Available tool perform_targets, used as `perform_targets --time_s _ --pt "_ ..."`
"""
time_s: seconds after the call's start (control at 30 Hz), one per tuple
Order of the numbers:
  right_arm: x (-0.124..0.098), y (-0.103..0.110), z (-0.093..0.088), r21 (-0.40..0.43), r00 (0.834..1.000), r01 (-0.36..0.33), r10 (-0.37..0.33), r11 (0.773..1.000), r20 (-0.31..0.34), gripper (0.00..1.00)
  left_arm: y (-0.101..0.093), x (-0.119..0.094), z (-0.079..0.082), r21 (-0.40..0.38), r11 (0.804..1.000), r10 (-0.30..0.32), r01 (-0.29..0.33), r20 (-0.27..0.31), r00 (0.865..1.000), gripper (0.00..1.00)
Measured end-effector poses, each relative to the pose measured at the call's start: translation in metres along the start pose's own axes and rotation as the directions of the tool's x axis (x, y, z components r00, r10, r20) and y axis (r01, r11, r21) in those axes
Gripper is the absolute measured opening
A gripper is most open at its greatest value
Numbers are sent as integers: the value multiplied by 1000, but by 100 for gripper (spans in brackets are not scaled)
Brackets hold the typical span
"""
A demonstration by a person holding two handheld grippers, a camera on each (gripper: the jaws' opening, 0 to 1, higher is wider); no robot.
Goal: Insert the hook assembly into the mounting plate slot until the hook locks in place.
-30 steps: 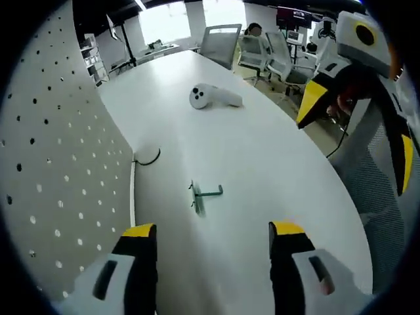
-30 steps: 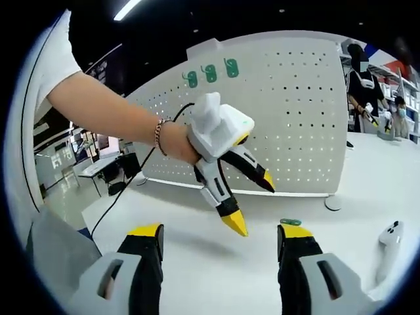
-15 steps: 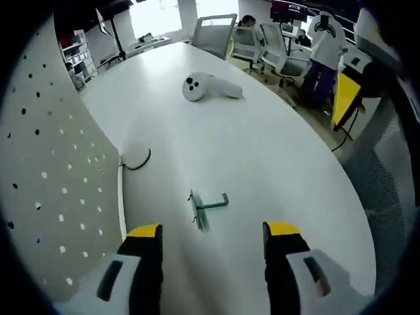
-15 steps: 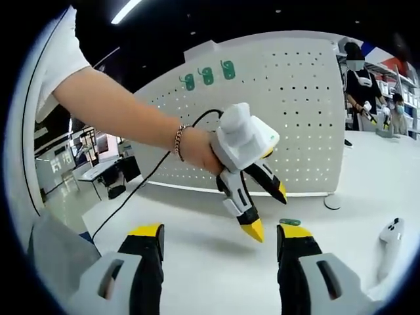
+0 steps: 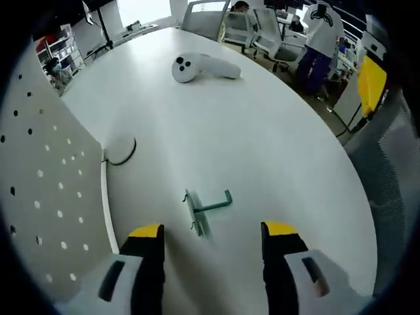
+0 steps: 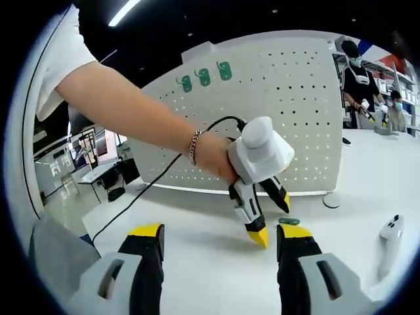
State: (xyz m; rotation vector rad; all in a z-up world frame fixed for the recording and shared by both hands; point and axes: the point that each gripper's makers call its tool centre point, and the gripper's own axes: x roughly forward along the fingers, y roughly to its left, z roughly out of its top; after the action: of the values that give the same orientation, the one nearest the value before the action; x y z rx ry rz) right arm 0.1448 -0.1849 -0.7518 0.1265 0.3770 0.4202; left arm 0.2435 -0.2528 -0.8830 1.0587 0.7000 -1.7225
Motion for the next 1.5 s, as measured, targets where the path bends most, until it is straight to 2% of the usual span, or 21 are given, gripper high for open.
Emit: perform_targets --time_s 0.2,0.43,0.47,0.53,0.6,0.9,1.13,1.2,1.5 --pt "0 -1 0 3 1000 3 -3 1000 3 67 2 0 1 6 1000 -11 11 -6 1000 55" --pt "-1 -2 1 7 1000 6 -6 1000 6 66 8 0 2 -28 1000 12 -12 6 1000 45" --pt "-1 -3 1 8 1000 7 -7 1000 6 66 9 0 2 -32 999 14 -14 8 1000 42" --pt "-1 -3 1 9 1000 7 -7 1000 6 66 11 -2 1 -43 999 24 -24 4 1000 28" --pt "-1 -2 2 14 1000 6 -6 1000 12 66 15 -3 -1 -107 993 50 -50 -1 999 20" --pt "-1 -4 2 16 1000 10 -11 1000 15 66 15 -2 0 -81 995 57 -56 18 998 16" --pt "-2 -6 2 28 1000 17 -18 999 18 66 15 -2 0 -81 994 73 -71 21 997 10" --pt "-2 -5 3 28 1000 17 -17 999 23 66 18 -2 0 -89 992 87 -85 22 996 5" --pt "-2 -6 3 29 1000 18 -18 999 24 66 19 -4 0 -80 992 95 -93 22 995 3"
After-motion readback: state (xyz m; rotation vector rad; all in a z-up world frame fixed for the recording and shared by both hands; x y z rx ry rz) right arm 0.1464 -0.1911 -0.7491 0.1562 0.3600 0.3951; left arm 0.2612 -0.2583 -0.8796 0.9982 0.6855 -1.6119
